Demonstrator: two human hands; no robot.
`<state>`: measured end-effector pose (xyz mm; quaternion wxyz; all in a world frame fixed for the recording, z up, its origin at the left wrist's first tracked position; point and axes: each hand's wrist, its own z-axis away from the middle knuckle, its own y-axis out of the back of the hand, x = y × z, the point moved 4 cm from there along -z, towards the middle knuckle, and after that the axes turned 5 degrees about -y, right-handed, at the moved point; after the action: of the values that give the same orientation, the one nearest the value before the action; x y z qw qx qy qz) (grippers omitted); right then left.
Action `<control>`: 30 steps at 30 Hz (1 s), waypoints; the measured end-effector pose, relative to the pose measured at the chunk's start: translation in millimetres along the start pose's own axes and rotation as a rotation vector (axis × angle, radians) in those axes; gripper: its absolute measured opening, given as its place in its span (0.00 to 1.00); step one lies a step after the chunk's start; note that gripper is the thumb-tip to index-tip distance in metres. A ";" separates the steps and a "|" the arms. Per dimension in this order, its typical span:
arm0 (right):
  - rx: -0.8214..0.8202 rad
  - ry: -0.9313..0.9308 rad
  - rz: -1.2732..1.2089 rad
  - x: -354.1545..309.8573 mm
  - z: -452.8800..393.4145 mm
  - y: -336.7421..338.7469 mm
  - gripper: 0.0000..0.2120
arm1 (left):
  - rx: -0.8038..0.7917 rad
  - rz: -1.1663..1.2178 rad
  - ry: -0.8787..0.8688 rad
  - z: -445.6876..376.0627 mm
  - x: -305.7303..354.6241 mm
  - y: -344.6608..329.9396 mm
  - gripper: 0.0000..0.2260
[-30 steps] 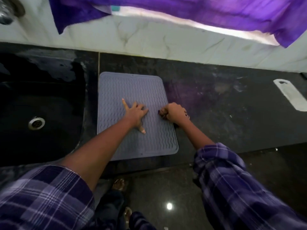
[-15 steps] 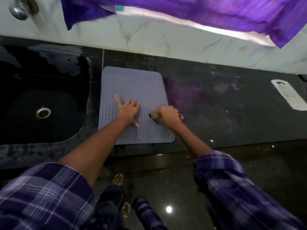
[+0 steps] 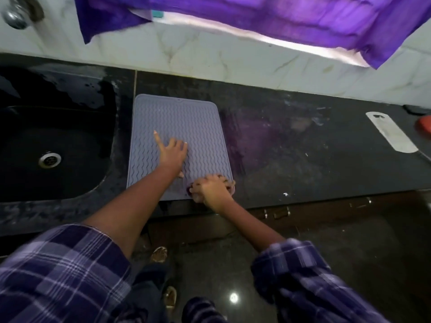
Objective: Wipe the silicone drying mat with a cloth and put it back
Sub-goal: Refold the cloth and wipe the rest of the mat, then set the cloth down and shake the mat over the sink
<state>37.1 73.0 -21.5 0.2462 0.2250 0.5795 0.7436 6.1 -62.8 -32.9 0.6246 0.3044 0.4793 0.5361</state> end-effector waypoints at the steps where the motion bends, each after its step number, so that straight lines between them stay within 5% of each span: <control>1: 0.047 0.041 -0.020 5.3 14.2 -8.2 0.14 | -0.001 0.003 -0.005 -1.4 -1.4 -0.4 0.50; 4: -0.043 0.047 0.037 33.7 44.8 -18.3 0.12 | -0.026 -0.001 0.006 -3.7 -3.7 -3.6 0.51; 8: -0.246 -0.203 0.168 84.8 31.4 7.9 0.13 | -0.065 -0.048 0.020 -5.1 -1.7 -1.9 0.53; 11: -0.167 -0.278 0.110 89.0 23.6 11.0 0.12 | -0.079 -0.099 0.013 -6.2 1.9 3.3 0.54; 17: -0.321 -0.422 -0.210 104.4 38.8 5.9 0.11 | -0.146 -0.150 -0.045 -13.5 -4.4 11.0 0.53; 23: 0.120 -0.529 0.100 174.5 -10.7 66.4 0.14 | -0.163 -0.018 -0.107 -48.9 -32.8 35.9 0.40; 28: -0.263 -0.697 -0.079 184.4 -65.9 41.8 0.22 | -0.081 0.025 -0.051 -81.6 -80.6 29.3 0.31; 30: -0.220 -0.735 -0.160 182.6 -97.0 43.1 0.20 | -0.092 0.030 -0.001 -97.4 -104.9 19.3 0.27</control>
<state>-169.5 105.7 7.4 0.5170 0.4026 0.3855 0.6496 -87.7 -172.1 -21.7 0.6301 0.2828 0.4494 0.5667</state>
